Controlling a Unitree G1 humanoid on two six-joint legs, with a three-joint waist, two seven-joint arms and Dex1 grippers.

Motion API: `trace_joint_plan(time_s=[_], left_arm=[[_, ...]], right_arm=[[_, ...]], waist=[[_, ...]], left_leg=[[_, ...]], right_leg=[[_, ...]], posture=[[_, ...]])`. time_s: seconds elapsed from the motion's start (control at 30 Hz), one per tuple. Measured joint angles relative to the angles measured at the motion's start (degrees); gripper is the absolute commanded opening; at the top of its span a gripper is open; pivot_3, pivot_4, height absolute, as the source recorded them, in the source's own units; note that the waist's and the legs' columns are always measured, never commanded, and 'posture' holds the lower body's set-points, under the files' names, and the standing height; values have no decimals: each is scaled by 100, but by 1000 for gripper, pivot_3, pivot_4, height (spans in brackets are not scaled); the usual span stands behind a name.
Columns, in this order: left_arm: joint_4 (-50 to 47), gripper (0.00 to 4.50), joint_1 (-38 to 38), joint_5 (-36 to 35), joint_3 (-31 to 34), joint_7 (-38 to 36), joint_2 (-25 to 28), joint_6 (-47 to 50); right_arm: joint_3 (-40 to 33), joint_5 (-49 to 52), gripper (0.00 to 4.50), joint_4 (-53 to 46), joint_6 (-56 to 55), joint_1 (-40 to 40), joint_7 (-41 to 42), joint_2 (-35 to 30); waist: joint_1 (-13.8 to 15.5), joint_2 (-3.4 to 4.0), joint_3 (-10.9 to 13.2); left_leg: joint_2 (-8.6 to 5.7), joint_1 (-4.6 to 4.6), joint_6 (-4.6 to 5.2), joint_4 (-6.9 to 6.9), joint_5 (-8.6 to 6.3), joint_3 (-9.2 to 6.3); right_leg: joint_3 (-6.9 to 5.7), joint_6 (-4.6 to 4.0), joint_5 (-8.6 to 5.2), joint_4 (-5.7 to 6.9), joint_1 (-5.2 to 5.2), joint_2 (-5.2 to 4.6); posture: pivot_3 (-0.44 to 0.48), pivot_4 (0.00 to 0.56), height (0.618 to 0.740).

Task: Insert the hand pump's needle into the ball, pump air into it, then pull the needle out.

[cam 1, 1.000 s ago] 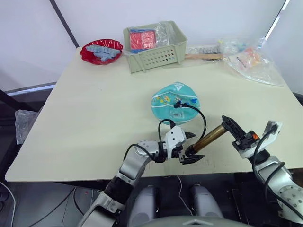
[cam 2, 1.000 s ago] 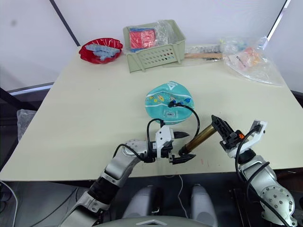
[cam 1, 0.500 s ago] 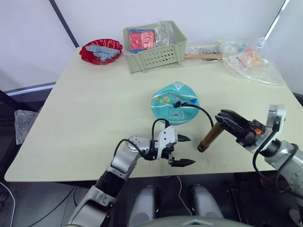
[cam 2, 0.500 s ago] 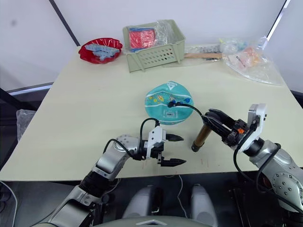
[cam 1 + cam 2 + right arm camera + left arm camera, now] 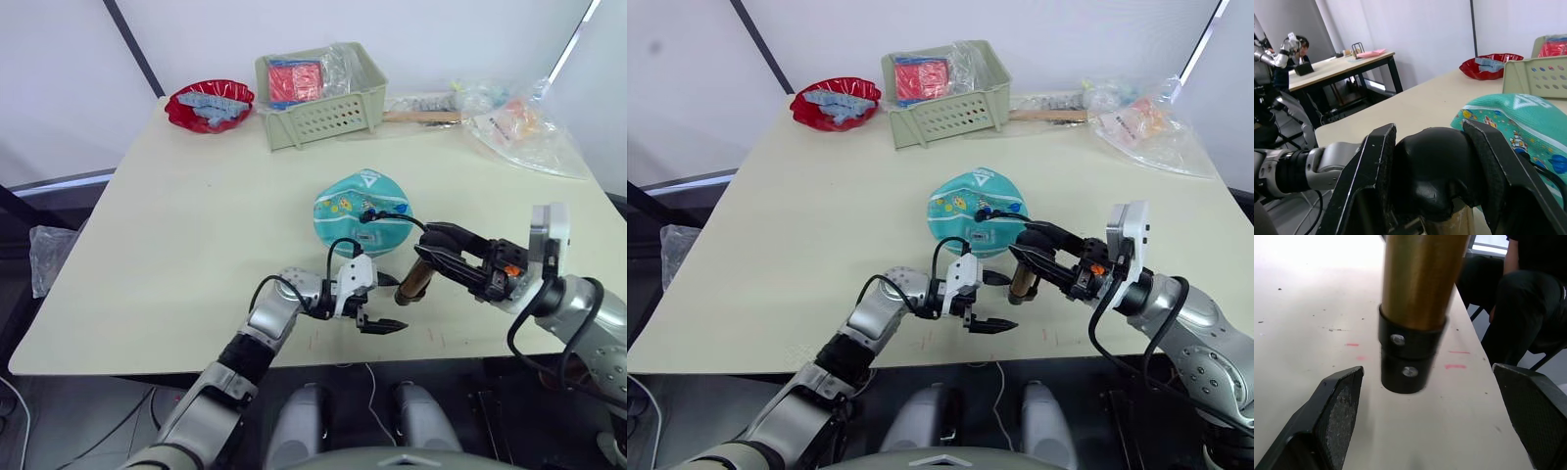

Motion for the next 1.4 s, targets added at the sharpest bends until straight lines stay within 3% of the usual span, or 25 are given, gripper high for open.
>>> trace_joint_plan(time_s=[0.07, 0.13, 0.2, 0.33, 0.93, 1.4], left_arm=[[115, 4489, -37, 14, 0, -6, -65, -34], [178, 3965, -43, 15, 3, -5, -135, -67], [209, 3195, -43, 11, 20, -5, -183, -72], [292, 1103, -45, 23, 114, 36, -204, -86], [588, 1034, 144, 370, -7, 240, -396, -420], [1997, 1034, -219, 918, -109, 820, -1081, -1326]], right_arm=[[27, 35, 1646, -13, 48, -47, -54, 0], [41, 71, 1646, -13, 78, -83, -99, 0], [41, 105, 1646, -13, 129, -140, -129, -1], [67, 189, 1646, -12, 197, -173, -187, 1], [191, -275, 1646, -5, 48, 165, 30, -107], [34, -698, 1646, 220, -155, 467, 270, -233]], waist=[[0, -1, 0], [0, -1, 1], [-1, -2, 1], [-1, -2, 1], [5, -3, 1], [27, -7, 3]], left_leg=[[0, 0, 0, 1, 0, -2], [0, 0, 0, 2, 0, -4], [0, 0, 0, 2, 0, -5], [0, 0, 0, 2, 0, -9], [0, -2, 0, 12, 0, -13], [-2, -7, 6, 26, -5, -21]], right_leg=[[-1, 0, 1, 0, 1, 0], [-3, 0, 0, 0, 3, 0], [-4, 0, 1, 0, 3, 0], [-8, 0, 1, 0, 5, 0], [-14, 1, 1, 0, 10, 0], [-24, 1, 2, 0, 17, -2]], posture=[[0, 150, 738], [0, 150, 738], [0, 150, 738], [0, 150, 738], [0, 150, 738], [0, 150, 738]])
